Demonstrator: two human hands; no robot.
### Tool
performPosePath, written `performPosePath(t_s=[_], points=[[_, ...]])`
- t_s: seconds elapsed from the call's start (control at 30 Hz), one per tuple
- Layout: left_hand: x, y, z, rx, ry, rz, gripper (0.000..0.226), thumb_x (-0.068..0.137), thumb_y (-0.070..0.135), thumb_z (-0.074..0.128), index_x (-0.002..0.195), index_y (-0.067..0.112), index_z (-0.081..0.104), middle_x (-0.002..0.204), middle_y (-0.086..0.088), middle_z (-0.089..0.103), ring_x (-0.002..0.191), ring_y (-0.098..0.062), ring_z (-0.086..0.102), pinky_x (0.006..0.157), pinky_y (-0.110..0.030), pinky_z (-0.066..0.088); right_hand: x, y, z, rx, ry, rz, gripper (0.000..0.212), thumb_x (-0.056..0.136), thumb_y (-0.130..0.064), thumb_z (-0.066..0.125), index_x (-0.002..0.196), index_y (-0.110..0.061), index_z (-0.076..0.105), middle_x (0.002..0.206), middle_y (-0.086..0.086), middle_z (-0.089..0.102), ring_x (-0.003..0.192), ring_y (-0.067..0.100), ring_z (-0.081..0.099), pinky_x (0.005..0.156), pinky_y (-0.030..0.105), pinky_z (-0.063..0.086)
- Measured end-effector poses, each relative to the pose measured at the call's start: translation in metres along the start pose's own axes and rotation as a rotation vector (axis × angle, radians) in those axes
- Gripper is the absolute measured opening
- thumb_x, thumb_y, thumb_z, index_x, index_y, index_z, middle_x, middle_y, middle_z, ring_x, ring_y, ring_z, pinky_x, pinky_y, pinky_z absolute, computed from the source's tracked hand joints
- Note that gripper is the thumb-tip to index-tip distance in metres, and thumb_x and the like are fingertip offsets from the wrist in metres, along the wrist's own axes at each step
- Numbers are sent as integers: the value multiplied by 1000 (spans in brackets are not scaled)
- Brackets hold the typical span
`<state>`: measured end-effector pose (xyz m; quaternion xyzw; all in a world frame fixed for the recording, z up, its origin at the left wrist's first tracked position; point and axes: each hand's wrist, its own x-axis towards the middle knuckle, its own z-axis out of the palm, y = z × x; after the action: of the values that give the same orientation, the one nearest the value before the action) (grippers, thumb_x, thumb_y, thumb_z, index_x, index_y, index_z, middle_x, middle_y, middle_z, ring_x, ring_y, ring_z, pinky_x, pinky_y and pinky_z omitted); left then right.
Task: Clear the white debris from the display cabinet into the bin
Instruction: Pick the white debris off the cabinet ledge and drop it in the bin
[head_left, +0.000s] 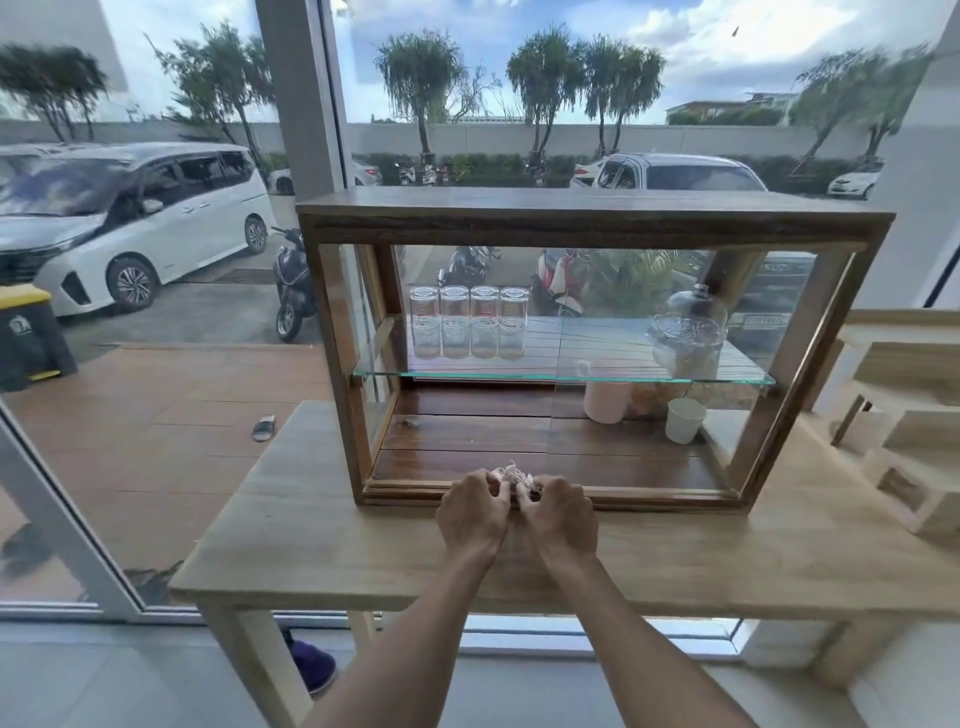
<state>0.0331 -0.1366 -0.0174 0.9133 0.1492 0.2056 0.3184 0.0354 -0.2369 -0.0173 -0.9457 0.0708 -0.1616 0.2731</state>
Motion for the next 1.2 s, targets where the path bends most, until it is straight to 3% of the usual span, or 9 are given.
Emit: performPosePath(t_s=[0.43,0.77,1.2], points=[[4,-5,5,-20,-13,28,38,80,60,62,90,24,70,87,0,75,88,-22,69,70,-31,49,6,0,3,-27,13,-20,26,89,-43,62,95,-20,75,93,9,74,92,32,70,72,38,55],[0,-7,8,0,27,91,23,92,39,57,95,22,72,87,-4,75,84,-24,69,68,-34,52,8,0,1,-113,-9,-114,28,95,-40,53,93,-20,72,90,8,75,87,31,71,71,39,56],[-4,-33,-16,-23,111,128,18,92,35,62,92,22,74,76,0,74,68,-17,70,57,-28,48,-10,-11,-2,2,-22,-146,21,95,-37,58,93,-21,70,86,7,75,86,30,71,66,36,52]])
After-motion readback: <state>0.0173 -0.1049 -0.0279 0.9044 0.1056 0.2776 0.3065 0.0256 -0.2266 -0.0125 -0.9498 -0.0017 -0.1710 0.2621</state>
